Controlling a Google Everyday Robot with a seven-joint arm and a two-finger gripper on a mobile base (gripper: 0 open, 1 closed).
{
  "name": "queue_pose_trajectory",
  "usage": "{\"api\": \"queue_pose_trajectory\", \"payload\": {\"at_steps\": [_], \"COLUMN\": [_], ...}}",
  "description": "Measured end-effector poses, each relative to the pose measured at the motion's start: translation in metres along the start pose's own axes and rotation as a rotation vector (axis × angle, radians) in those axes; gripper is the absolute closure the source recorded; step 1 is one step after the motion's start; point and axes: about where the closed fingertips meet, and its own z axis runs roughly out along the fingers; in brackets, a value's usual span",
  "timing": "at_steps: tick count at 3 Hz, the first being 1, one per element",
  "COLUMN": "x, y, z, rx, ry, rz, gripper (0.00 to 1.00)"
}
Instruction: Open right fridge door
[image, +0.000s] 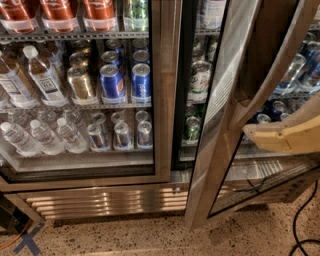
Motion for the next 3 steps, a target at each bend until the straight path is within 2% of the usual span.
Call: {"api": "queue_pose_trajectory", "payload": {"at_steps": [3], "x": [0.0000], "y": [0.0000], "z": [0.0000], "rx": [0.000], "ry": [0.000], "rz": [0.000], "gripper": [0.00]}}
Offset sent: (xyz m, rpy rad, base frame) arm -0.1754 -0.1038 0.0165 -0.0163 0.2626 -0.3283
